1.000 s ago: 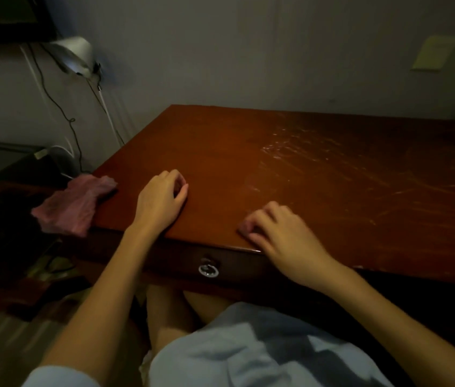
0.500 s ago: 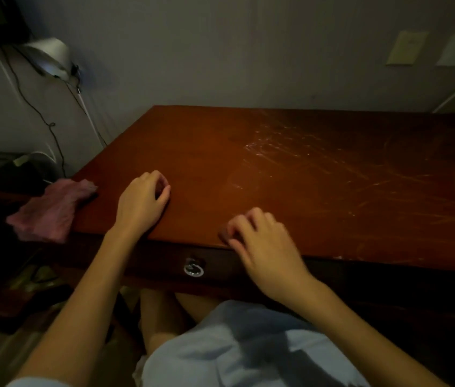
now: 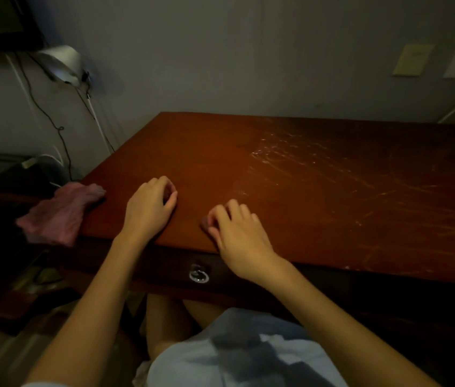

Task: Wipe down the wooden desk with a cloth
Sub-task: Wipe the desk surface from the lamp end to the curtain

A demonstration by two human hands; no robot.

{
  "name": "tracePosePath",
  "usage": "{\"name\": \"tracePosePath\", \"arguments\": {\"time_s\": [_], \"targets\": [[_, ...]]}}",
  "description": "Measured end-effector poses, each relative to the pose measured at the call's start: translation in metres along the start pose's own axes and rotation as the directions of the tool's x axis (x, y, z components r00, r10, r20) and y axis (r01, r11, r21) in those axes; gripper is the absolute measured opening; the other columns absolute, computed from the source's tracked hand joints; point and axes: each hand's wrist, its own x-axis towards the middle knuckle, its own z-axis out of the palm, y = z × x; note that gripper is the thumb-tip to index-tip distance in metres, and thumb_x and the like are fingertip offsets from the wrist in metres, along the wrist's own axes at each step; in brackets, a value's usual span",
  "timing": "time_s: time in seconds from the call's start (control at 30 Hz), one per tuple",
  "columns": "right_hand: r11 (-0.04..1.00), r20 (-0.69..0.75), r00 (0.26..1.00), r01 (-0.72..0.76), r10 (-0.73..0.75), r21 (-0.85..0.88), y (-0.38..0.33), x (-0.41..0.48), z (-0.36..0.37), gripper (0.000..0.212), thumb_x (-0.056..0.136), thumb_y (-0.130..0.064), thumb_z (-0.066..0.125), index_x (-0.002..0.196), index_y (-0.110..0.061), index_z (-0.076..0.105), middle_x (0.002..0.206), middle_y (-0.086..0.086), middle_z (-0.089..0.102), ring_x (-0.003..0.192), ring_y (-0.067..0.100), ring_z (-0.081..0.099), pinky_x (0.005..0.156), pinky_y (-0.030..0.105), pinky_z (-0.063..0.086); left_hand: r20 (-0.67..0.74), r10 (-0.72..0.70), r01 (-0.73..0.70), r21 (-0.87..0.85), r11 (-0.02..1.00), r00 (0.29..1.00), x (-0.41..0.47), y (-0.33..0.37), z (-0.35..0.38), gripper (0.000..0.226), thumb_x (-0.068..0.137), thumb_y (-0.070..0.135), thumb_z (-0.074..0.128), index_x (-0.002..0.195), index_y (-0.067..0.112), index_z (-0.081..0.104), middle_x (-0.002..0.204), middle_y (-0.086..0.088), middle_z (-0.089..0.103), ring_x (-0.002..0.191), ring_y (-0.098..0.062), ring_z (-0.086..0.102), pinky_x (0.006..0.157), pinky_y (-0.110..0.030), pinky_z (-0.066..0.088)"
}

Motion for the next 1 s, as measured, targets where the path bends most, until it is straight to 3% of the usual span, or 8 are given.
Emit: {"name": "tracePosePath", "arguments": {"time_s": [0.07, 0.3, 0.4, 0.57, 0.63, 0.8, 0.9, 1.0], "targets": [[0.999, 0.02, 1.0, 0.023, -0.023, 0.027, 0.018, -0.017, -0.012, 0.019, 0.1, -0.033, 0.036, 0.117, -0.025, 0.042, 0.116, -0.003, 0.038, 0.103, 0.017, 0.038, 0.078, 0.028, 0.026, 0.005, 0.007, -0.007, -0.007, 1.0, 1.0, 0.0, 0.0, 0.001, 0.006, 0.095, 0.031, 0.05, 0.093, 0.026, 0.053, 0.089, 0.006, 0.053, 0.084, -0.013, 0.05, 0.064, -0.028, 0.038], [0.937, -0.01, 0.946, -0.322, 0.324, -0.134, 0.085, 0.053, -0.012, 0.026, 0.1, -0.031, 0.037, 0.122, -0.018, 0.042, 0.122, 0.005, 0.043, 0.108, 0.019, 0.043, 0.089, 0.031, 0.038, 0.005, 0.002, -0.002, -0.008, 1.0, 1.0, -0.002, 0.002, -0.002, 0.005, 0.094, 0.032, 0.051, 0.091, 0.028, 0.051, 0.087, 0.008, 0.051, 0.082, -0.011, 0.048, 0.062, -0.027, 0.035], [0.974, -0.005, 0.978, -0.206, 0.207, -0.094, 0.055, 0.086, 0.009, 0.021, 0.099, -0.027, 0.039, 0.117, -0.019, 0.045, 0.117, 0.003, 0.043, 0.107, 0.019, 0.042, 0.083, 0.028, 0.033, 0.008, -0.002, 0.003, -0.016, 1.0, 1.0, -0.003, 0.003, -0.002, 0.005, 0.094, 0.032, 0.052, 0.09, 0.029, 0.05, 0.086, 0.009, 0.05, 0.082, -0.01, 0.047, 0.062, -0.026, 0.034], [0.982, 0.104, 0.977, 0.179, -0.184, 0.055, 0.036, 0.038, -0.001, 0.006, 0.1, -0.027, 0.038, 0.105, -0.026, 0.041, 0.107, -0.005, 0.036, 0.096, 0.014, 0.036, 0.081, 0.029, 0.031, -0.009, -0.008, 0.008, -0.008, 1.0, 1.0, -0.003, 0.002, -0.001, 0.005, 0.093, 0.033, 0.053, 0.091, 0.028, 0.051, 0.086, 0.01, 0.05, 0.082, -0.01, 0.047, 0.061, -0.027, 0.036], [0.99, 0.127, 0.983, 0.12, -0.129, 0.07, 0.067, 0.03, -0.016, 0.005, 0.099, -0.029, 0.041, 0.104, -0.03, 0.042, 0.108, -0.007, 0.037, 0.099, 0.011, 0.037, 0.084, 0.029, 0.033, -0.009, 0.001, -0.001, -0.012, 1.0, 1.0, -0.003, 0.003, -0.001, 0.005, 0.093, 0.032, 0.053, 0.092, 0.028, 0.052, 0.086, 0.01, 0.05, 0.082, -0.009, 0.047, 0.06, -0.025, 0.035], [0.972, 0.078, 0.972, -0.214, 0.222, -0.092, 0.129, 0.089, -0.015, 0.022, 0.1, -0.03, 0.039, 0.117, -0.019, 0.046, 0.12, 0.003, 0.043, 0.111, 0.019, 0.043, 0.094, 0.032, 0.039, -0.009, 0.003, -0.004, -0.008, 1.0, 1.0, -0.003, 0.004, -0.003, 0.005, 0.094, 0.032, 0.054, 0.093, 0.027, 0.052, 0.086, 0.011, 0.05, 0.081, -0.006, 0.046, 0.051, -0.017, 0.025], [0.983, 0.074, 0.981, -0.174, 0.178, -0.058, 0.109, 0.126, 0.006, 0.021, 0.099, -0.033, 0.039, 0.115, -0.021, 0.047, 0.121, 0.003, 0.043, 0.114, 0.021, 0.042, 0.095, 0.034, 0.038, -0.012, 0.002, -0.002, -0.009, 1.0, 1.0, -0.004, 0.003, -0.004, 0.005, 0.093, 0.031, 0.054, 0.092, 0.028, 0.052, 0.085, 0.011, 0.05, 0.08, -0.007, 0.047, 0.051, -0.019, 0.026], [1.0, 0.124, 0.992, 0.031, -0.031, 0.0, 0.072, 0.114, 0.013, 0.019, 0.1, -0.034, 0.038, 0.112, -0.023, 0.046, 0.111, -0.002, 0.038, 0.106, 0.017, 0.04, 0.091, 0.033, 0.036, -0.007, 0.001, -0.001, -0.008, 1.0, 1.0, -0.004, 0.004, -0.004, 0.005, 0.093, 0.032, 0.054, 0.092, 0.028, 0.052, 0.086, 0.01, 0.051, 0.08, -0.008, 0.048, 0.053, -0.02, 0.029]]}}
